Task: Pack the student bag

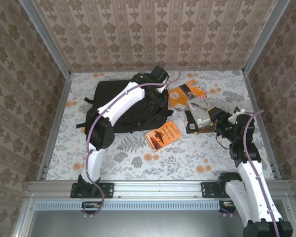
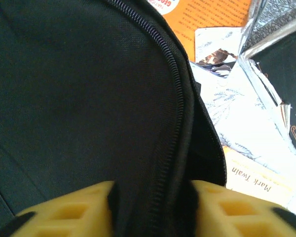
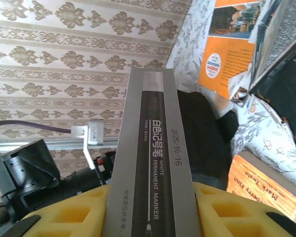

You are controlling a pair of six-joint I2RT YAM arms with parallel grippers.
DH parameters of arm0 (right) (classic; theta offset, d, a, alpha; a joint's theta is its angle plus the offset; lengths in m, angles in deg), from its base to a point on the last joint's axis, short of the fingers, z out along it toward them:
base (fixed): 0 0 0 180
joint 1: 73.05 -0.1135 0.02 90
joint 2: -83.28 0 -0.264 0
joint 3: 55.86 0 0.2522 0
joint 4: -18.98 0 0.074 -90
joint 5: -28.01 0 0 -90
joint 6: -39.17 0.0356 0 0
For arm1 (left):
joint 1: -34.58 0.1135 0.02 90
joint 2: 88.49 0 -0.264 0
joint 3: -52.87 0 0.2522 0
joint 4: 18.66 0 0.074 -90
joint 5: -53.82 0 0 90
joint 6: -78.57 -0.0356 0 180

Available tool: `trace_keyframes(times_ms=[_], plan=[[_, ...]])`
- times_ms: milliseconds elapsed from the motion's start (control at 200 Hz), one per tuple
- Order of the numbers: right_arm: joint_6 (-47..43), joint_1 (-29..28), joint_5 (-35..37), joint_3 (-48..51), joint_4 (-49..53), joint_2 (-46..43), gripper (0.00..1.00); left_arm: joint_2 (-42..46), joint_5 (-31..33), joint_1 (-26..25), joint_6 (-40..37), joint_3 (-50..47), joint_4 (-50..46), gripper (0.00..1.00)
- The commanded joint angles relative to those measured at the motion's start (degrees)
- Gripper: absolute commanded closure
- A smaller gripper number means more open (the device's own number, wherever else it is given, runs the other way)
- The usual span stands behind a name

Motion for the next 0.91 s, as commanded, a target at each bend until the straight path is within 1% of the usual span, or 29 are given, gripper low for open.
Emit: trace_keyframes(times_ms=[0, 45, 115, 210, 305, 395, 505, 670, 755, 900], plan=[[0.9, 0.4, -3.0, 0.2, -5.3, 0.4, 0.6, 1.2, -2.5, 1.0, -0.2, 1.0, -0.2, 0.72], [0.4, 0.3, -3.6, -0.2, -5.2, 0.7, 0.6, 1.5, -2.9, 1.3, -0.2, 1.0, 0.0, 0.79], [-0.8, 0.2, -4.1, -1.1, -4.2, 1.1, 0.6, 3.2, -3.7, 1.4, -0.3, -0.2, 1.1, 0.84], [-4.4, -0.9, -4.2, -3.7, -1.0, 2.3, 0.59, 9.1, -4.5, 1.7, -0.5, -5.3, 5.4, 0.92], [-7.5, -3.1, -4.6, -6.7, 2.1, 5.2, 0.59, 15.7, -4.5, 2.2, 0.4, -10.2, 8.5, 0.97], [-9.8, -6.2, -5.9, -9.4, 3.4, 9.3, 0.59, 22.3, -3.9, 2.7, 1.3, -15.1, 10.6, 1.0], [-11.9, -11.7, -7.2, -13.0, 3.7, 14.8, 0.58, 29.5, -2.6, 2.8, 2.1, -20.8, 12.0, 1.0], [-12.0, -19.1, -9.1, -18.1, 0.4, 22.3, 0.57, 38.6, -2.3, 3.1, 3.2, -27.5, 13.2, 1.0], [-11.1, -21.1, -10.5, -20.6, -0.9, 26.1, 0.57, 42.7, -2.1, 3.6, 3.9, -30.6, 13.8, 1.0], [-6.1, -22.4, -14.4, -22.8, -4.4, 34.0, 0.57, 47.8, -2.9, 4.4, 4.5, -35.2, 15.0, 1.0]])
